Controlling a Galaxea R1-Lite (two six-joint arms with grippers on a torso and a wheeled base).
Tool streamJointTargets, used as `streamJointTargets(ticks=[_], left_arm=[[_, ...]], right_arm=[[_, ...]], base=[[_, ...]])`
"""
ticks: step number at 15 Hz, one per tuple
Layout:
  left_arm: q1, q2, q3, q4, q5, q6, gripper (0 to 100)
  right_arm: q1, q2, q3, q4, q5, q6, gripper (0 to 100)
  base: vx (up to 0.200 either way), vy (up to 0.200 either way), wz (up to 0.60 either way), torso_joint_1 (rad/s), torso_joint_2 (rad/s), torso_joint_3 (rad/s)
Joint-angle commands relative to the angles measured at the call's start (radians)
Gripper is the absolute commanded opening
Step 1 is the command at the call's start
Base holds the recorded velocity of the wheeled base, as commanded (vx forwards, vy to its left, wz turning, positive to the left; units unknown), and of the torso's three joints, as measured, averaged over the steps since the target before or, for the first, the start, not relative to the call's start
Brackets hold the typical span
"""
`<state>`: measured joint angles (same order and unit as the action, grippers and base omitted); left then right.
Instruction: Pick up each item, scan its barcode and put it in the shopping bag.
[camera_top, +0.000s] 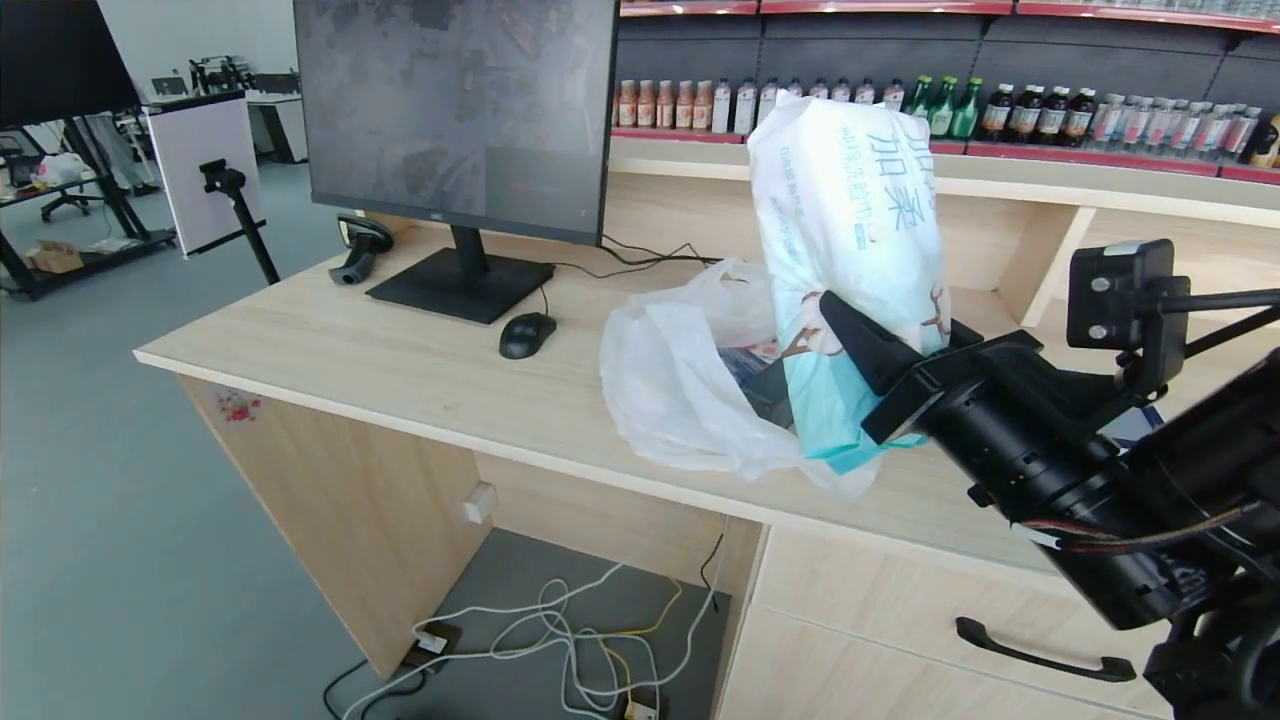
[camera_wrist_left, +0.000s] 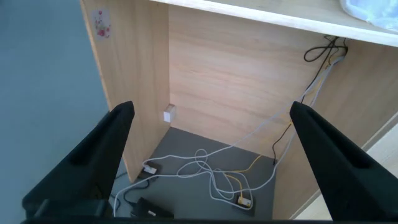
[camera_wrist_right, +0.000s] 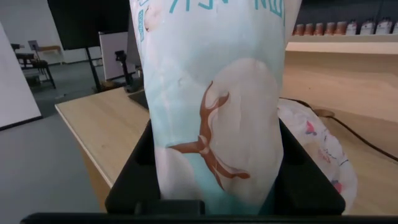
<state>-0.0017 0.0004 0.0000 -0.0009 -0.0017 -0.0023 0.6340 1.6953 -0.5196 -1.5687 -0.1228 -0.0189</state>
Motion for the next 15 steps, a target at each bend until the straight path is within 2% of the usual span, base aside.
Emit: streamJointTargets(ticks=[1,4,7,13,15], left_arm=[[0.0,0.0,0.0,-0.001,0.0,-0.001,100],[0.0,0.0,0.0,-0.001,0.0,-0.001,100],[0.0,0.0,0.0,-0.001,0.0,-0.001,100],[0.0,0.0,0.0,-0.001,0.0,-0.002,100],[0.0,0.0,0.0,-0.001,0.0,-0.002,100]], right_arm=[[-0.011,0.027,-0.013,-0.002,-0.009,0.001,0],[-0.033,0.043,-0.051,0.006,-0.015,0.001,0],[-0.031,0.09,-0.076,0.013,-0.014,0.005,0],[0.102,0.176,-0.115,0.016,-0.015,0.014,0],[0.116,0.202,-0.106,0.015,-0.021,0.017,0]], base=[[0.2,-0.2,0.0,-0.012,0.0,0.007],[0.2,-0.2,0.0,-0.002,0.0,0.002],[0.0,0.0,0.0,0.0,0.0,0.0],[0.0,0.0,0.0,0.0,0.0,0.0],[0.0,0.0,0.0,0.0,0.0,0.0]])
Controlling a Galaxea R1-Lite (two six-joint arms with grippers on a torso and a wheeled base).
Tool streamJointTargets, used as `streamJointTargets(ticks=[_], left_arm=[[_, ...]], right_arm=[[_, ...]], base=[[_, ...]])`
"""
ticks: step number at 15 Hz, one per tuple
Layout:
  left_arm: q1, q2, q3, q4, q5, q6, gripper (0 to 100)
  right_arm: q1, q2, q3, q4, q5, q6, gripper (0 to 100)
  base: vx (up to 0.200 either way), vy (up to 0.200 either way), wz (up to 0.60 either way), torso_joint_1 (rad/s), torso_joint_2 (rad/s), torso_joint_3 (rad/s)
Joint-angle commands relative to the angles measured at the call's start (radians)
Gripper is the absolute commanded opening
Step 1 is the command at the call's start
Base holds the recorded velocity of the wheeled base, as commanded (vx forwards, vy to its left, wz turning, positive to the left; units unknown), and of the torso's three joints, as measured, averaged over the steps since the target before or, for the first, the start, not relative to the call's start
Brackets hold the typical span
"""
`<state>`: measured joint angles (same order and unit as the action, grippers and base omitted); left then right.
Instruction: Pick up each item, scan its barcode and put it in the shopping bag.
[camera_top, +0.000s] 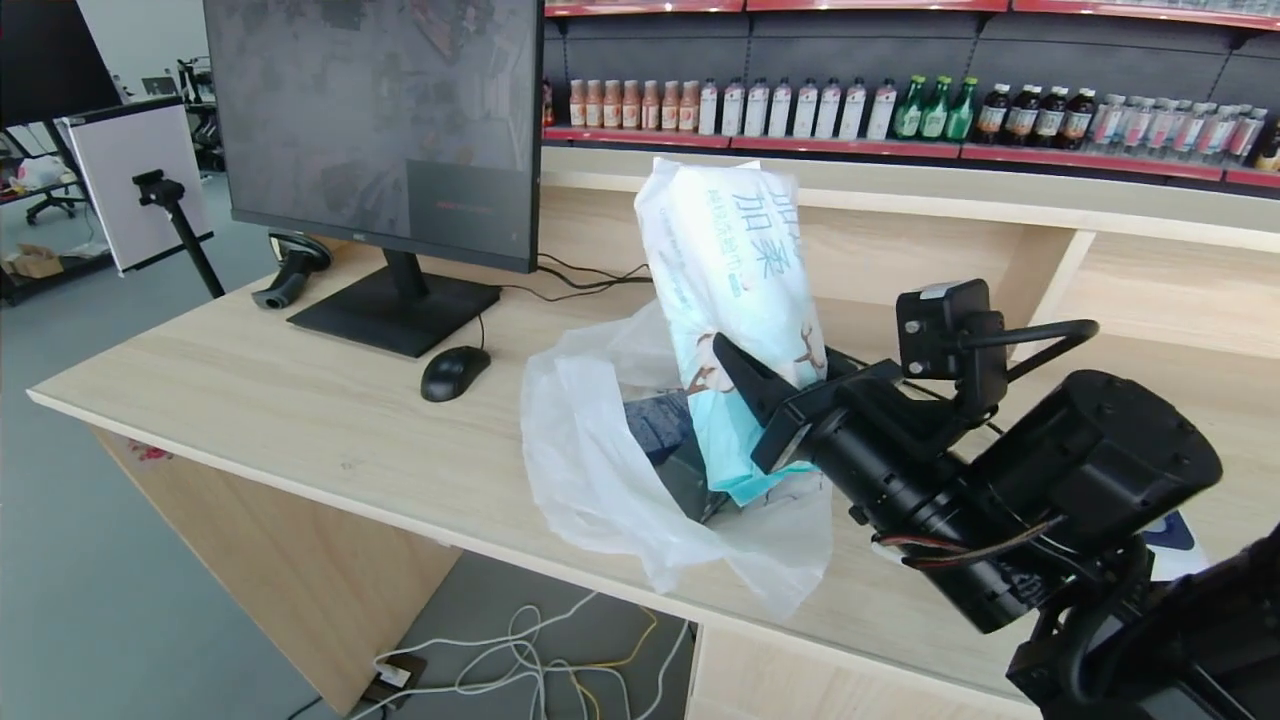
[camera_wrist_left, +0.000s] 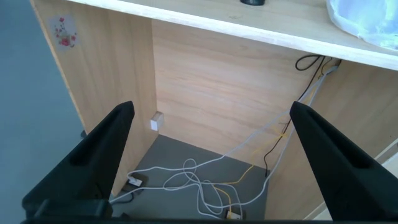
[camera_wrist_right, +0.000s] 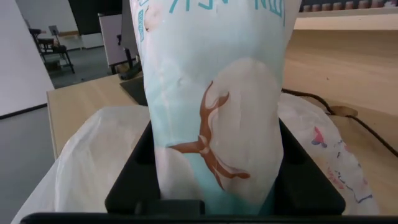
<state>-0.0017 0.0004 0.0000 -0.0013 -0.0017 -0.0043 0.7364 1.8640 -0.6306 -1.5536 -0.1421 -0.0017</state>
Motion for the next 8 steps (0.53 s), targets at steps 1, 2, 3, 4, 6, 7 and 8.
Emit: streamJointTargets(ticks=[1,2,3,4,6,7,8], left_arm=[[0.0,0.0,0.0,0.0,0.0,0.0,100],[0.0,0.0,0.0,0.0,0.0,0.001,100],[0.0,0.0,0.0,0.0,0.0,0.001,100],[0.0,0.0,0.0,0.0,0.0,0.0,100],[0.0,0.0,0.0,0.0,0.0,0.001,100],[0.0,0.0,0.0,0.0,0.0,0.001,100],[0.0,0.0,0.0,0.0,0.0,0.001,100]], right_arm=[[0.017,0.041,0.014,-0.002,-0.001,0.0,0],[0.017,0.047,0.019,-0.002,-0.002,0.005,0],[0.017,0.052,0.019,-0.002,-0.002,0.008,0],[0.017,0.055,0.022,-0.002,-0.002,0.009,0],[0.017,0.064,0.031,-0.003,-0.002,0.009,0],[0.023,0.066,0.035,-0.003,-0.002,0.009,0],[0.024,0.069,0.037,-0.005,-0.002,0.011,0]], base=[[0.0,0.0,0.0,0.0,0.0,0.0],[0.0,0.0,0.0,0.0,0.0,0.0],[0.0,0.0,0.0,0.0,0.0,0.0],[0.0,0.0,0.0,0.0,0.0,0.0],[0.0,0.0,0.0,0.0,0.0,0.0],[0.0,0.0,0.0,0.0,0.0,0.0],[0.0,0.0,0.0,0.0,0.0,0.0]])
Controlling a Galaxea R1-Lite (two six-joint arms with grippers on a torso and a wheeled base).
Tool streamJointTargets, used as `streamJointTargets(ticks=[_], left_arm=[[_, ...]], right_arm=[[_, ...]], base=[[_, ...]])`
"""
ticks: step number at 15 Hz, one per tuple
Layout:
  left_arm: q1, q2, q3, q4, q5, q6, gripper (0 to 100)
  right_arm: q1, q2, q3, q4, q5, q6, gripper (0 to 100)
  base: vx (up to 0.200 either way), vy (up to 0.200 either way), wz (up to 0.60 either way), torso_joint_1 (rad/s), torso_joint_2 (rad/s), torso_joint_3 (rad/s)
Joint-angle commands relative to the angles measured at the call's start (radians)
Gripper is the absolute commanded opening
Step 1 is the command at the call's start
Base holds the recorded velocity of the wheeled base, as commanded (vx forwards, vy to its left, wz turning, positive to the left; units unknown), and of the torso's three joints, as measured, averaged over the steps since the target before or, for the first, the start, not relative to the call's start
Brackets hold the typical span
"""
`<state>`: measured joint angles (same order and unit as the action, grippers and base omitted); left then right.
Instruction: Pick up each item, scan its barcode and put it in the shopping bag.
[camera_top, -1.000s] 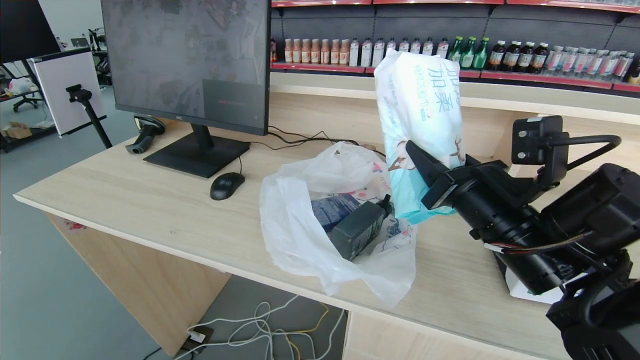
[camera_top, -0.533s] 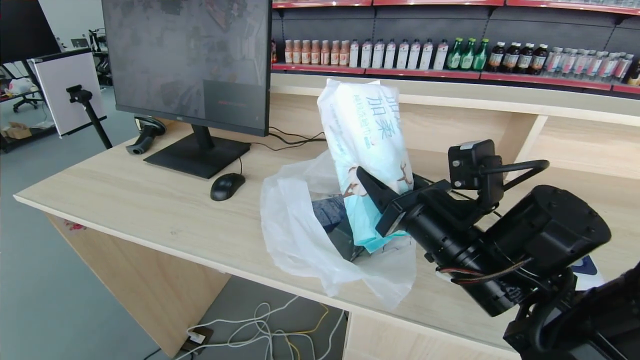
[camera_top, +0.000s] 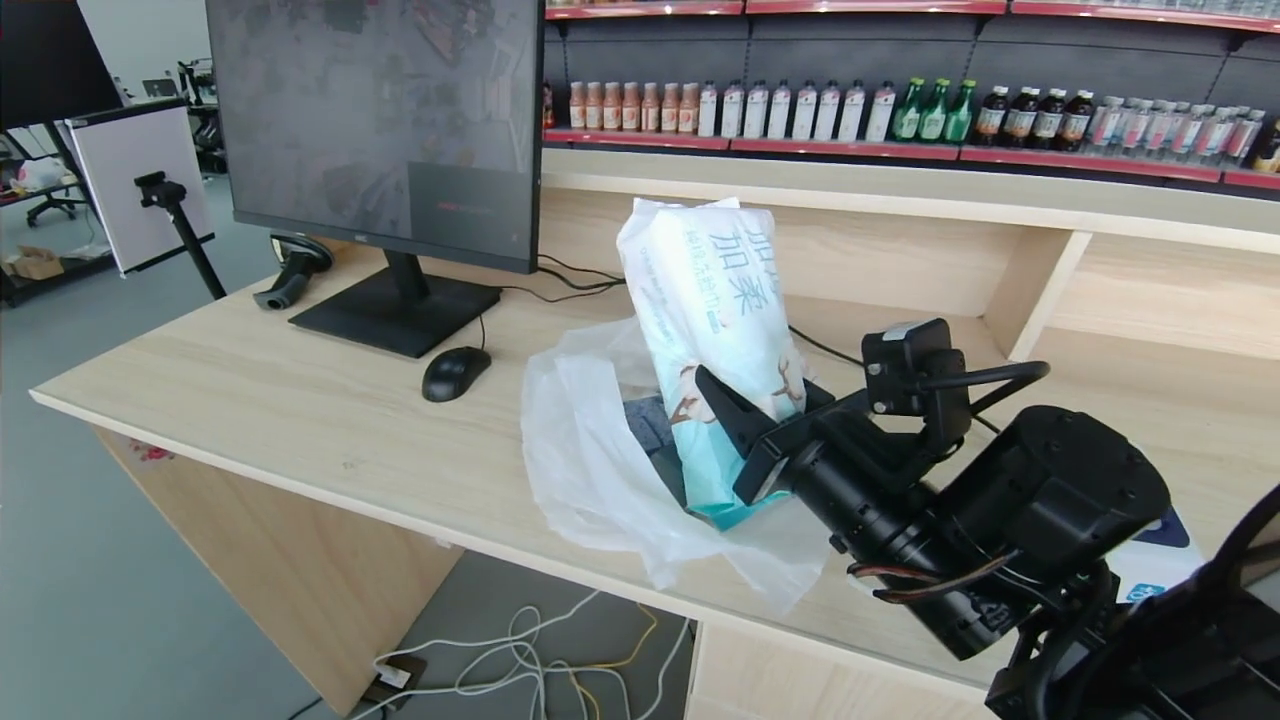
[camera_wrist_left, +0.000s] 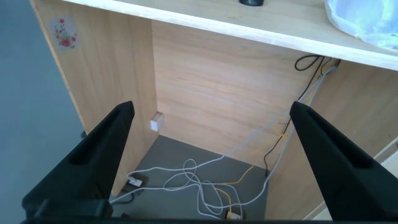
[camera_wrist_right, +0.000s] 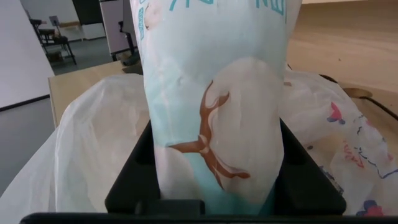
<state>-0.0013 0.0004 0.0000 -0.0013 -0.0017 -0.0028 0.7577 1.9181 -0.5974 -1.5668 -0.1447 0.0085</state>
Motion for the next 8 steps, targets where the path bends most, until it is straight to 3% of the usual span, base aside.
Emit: streamJointTargets(ticks=[1,8], left_arm=[[0.0,0.0,0.0,0.0,0.0,0.0,100],[0.0,0.0,0.0,0.0,0.0,0.0,100]], right_arm=[[0.003,0.018,0.005,0.008,0.0,0.002,0],[0.009,0.025,0.077,0.001,-0.023,0.018,0]], base=[[0.0,0.0,0.0,0.0,0.0,0.0],[0.0,0.0,0.0,0.0,0.0,0.0]])
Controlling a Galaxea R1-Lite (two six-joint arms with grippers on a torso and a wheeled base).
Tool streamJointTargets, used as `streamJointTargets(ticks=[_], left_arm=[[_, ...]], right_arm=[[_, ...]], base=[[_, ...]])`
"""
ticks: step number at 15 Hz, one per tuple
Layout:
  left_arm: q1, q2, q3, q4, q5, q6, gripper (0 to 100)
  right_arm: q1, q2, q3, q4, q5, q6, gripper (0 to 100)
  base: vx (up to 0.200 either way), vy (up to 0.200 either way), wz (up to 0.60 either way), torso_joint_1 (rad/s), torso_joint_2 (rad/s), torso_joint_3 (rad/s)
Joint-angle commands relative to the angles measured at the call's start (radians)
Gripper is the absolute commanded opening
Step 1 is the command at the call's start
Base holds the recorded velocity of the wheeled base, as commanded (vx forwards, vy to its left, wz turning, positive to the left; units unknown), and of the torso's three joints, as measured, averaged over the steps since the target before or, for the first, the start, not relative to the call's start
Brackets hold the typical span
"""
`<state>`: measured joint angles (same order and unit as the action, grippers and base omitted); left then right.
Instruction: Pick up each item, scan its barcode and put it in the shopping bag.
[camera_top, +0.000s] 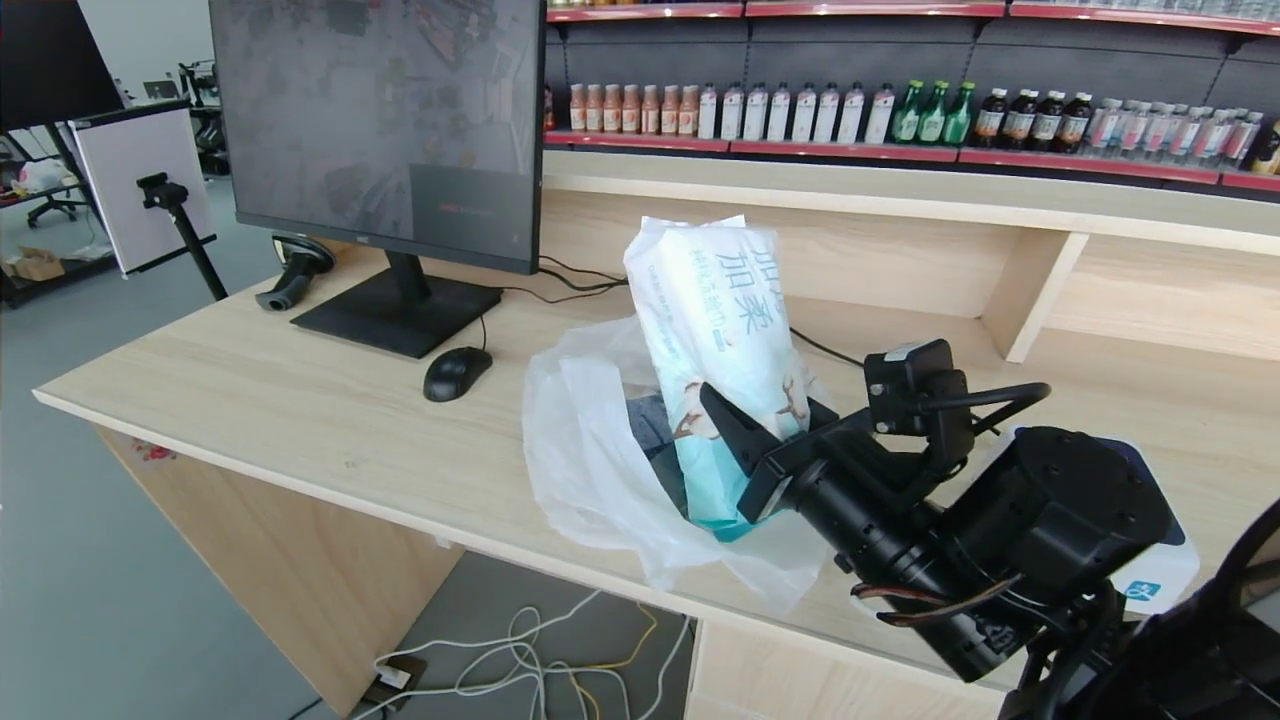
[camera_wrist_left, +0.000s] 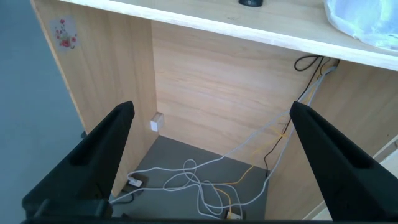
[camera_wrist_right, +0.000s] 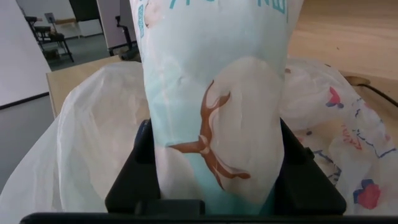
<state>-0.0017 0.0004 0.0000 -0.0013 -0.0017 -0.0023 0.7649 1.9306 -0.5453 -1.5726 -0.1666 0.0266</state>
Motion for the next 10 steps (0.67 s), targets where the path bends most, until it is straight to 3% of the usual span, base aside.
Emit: streamJointTargets(ticks=[1,10], left_arm=[[0.0,0.0,0.0,0.0,0.0,-0.001,100],[0.0,0.0,0.0,0.0,0.0,-0.001,100]], right_arm=[[0.002,0.013,0.027,0.005,-0.001,0.001,0],[0.002,0.011,0.015,0.005,-0.007,0.009,0]], base=[[0.0,0.0,0.0,0.0,0.0,0.0],[0.0,0.0,0.0,0.0,0.0,0.0]])
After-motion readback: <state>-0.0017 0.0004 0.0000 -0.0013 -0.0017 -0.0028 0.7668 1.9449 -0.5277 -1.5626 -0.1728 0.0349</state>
